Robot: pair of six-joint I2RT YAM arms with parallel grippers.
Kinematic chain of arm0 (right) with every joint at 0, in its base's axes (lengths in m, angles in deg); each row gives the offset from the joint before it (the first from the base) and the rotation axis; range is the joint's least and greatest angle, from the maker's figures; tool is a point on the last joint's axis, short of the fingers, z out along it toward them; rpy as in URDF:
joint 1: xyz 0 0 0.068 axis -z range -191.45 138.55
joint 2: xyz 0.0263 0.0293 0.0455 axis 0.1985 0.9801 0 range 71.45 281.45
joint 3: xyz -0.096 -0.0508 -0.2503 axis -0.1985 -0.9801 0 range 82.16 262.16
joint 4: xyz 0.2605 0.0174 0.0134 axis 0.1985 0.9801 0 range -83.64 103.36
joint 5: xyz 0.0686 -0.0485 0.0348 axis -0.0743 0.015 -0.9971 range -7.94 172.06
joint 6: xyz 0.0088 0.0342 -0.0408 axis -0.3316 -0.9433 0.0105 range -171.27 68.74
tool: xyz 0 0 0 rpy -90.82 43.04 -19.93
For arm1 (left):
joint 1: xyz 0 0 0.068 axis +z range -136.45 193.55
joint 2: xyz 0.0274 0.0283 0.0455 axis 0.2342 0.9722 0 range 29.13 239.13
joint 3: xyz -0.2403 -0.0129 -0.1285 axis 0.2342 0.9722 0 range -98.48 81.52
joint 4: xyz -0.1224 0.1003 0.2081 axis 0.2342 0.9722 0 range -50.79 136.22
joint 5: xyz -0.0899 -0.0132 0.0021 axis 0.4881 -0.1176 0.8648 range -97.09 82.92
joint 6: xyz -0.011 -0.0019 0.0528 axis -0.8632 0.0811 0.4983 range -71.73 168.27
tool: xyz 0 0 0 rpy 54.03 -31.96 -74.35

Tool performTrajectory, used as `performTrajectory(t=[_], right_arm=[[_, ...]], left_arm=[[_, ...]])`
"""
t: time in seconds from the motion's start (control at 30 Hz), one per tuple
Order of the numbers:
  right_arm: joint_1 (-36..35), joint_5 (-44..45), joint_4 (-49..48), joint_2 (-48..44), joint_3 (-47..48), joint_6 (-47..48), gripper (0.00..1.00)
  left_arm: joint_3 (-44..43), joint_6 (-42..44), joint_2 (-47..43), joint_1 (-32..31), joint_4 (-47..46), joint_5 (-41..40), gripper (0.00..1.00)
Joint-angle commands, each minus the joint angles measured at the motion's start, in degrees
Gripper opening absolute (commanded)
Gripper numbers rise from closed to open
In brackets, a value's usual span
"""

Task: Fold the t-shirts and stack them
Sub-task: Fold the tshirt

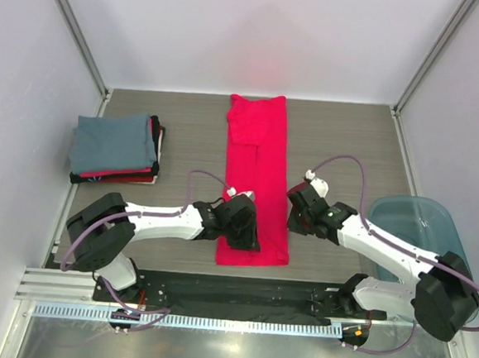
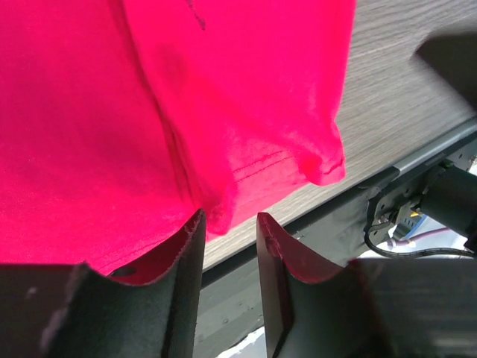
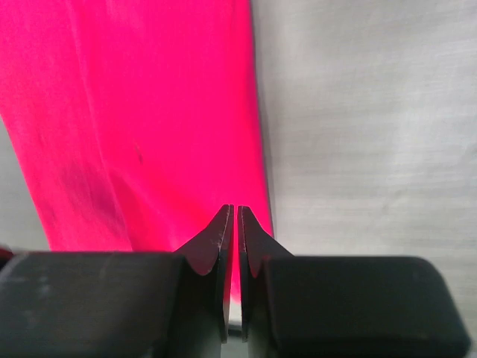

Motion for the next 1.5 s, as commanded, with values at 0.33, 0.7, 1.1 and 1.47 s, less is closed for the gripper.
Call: performTrajectory(t=[0.33,0.7,1.1,1.47], right_arm=[[5.7,-9.6,-14.0,10.6,1.7,5.5,0.11],[7.1,-8.6,-15.0,15.0,-0.3,5.8,0.11],[8.3,-8.1,-16.2,19.6,-1.8,6.3,0.1],[8.2,-11.6,-12.9,14.9,-2.7,4.7,0.11]], left_arm=[[-1.1,-0.5,2.2,-0.3,-2.1,-0.4,0.22],[0.0,-0.4,-0.4,-0.3,-0.9,0.3,0.0],[4.3,-2.3,-6.5,-0.3,-0.6,3.2,0.0],[7.7,-3.0,-4.7,-0.3,-4.2,5.3,0.08]])
